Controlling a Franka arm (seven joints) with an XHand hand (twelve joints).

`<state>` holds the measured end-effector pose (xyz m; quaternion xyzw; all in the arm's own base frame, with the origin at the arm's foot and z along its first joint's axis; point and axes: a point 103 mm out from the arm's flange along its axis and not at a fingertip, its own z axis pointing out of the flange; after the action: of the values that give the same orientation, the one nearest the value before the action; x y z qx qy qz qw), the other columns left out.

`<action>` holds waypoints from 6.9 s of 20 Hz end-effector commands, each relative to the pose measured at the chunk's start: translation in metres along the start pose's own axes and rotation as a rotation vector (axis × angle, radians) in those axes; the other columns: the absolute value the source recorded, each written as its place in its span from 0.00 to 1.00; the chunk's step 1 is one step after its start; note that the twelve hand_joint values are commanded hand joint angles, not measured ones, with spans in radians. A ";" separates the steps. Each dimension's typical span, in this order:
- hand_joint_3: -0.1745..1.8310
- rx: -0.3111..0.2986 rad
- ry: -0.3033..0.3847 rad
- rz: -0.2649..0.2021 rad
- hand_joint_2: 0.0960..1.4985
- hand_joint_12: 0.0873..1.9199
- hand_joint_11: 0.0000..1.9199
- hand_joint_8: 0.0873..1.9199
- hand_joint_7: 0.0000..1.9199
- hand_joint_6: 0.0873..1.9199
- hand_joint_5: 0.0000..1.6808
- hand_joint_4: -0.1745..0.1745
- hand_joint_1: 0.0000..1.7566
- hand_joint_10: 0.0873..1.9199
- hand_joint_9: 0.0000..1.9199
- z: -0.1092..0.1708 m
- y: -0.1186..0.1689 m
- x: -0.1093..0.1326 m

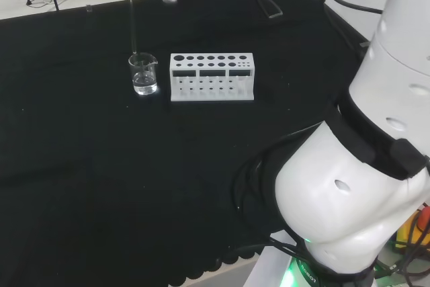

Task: Stir in the beaker to the left of the white test tube rack with the glass rod.

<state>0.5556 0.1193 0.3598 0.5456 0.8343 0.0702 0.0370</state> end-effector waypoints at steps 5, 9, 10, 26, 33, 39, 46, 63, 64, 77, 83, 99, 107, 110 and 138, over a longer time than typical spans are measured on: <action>0.25 -0.009 0.004 -0.041 0.56 0.55 0.73 0.49 0.62 0.21 0.69 0.00 0.75 0.46 0.83 0.014 0.024 -0.013; 0.25 0.007 0.003 -0.029 0.56 0.55 0.73 0.49 0.62 0.21 0.69 0.00 0.75 0.46 0.83 0.022 0.024 -0.024; 0.24 0.009 0.004 -0.026 0.56 0.55 0.73 0.49 0.62 0.21 0.69 0.00 0.75 0.46 0.83 0.024 0.025 -0.027; 0.24 0.064 0.001 0.022 0.56 0.55 0.73 0.49 0.62 0.20 0.69 0.00 0.75 0.45 0.83 0.049 0.019 -0.052; 0.24 0.095 0.009 0.018 0.56 0.55 0.73 0.49 0.62 0.20 0.69 0.00 0.75 0.45 0.84 0.067 0.018 -0.050; 0.24 0.119 0.023 0.007 0.56 0.55 0.73 0.49 0.63 0.20 0.69 0.00 0.75 0.45 0.84 0.085 0.018 -0.047; 0.24 0.145 0.019 0.011 0.56 0.55 0.73 0.49 0.63 0.20 0.69 0.00 0.75 0.45 0.84 0.094 0.009 -0.046; 0.23 0.135 0.031 -0.058 0.57 0.55 0.73 0.49 0.63 0.19 0.69 0.00 0.75 0.45 0.84 0.094 0.030 -0.011; 0.23 0.132 0.029 -0.055 0.57 0.55 0.73 0.49 0.63 0.19 0.69 0.00 0.75 0.45 0.84 0.094 0.032 -0.015; 0.23 0.140 0.021 0.045 0.57 0.55 0.73 0.48 0.63 0.19 0.70 0.00 0.75 0.45 0.84 0.087 0.007 -0.065; 0.23 0.119 0.030 0.012 0.57 0.55 0.73 0.48 0.63 0.19 0.70 0.00 0.75 0.45 0.84 0.082 0.009 -0.042; 0.23 0.110 0.022 0.043 0.57 0.55 0.73 0.48 0.63 0.19 0.70 0.00 0.75 0.45 0.84 0.088 0.020 -0.066; 0.23 0.137 0.024 0.044 0.57 0.55 0.73 0.48 0.63 0.19 0.70 0.00 0.75 0.45 0.84 0.083 -0.005 -0.046; 0.23 0.142 0.017 -0.002 0.57 0.55 0.73 0.48 0.63 0.19 0.70 0.00 0.75 0.45 0.84 0.083 -0.003 -0.017; 0.23 0.157 -0.003 0.057 0.57 0.55 0.73 0.48 0.63 0.19 0.70 0.00 0.75 0.45 0.84 0.085 -0.005 -0.051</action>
<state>0.5992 0.0728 0.2679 0.5697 0.8218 0.0102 -0.0067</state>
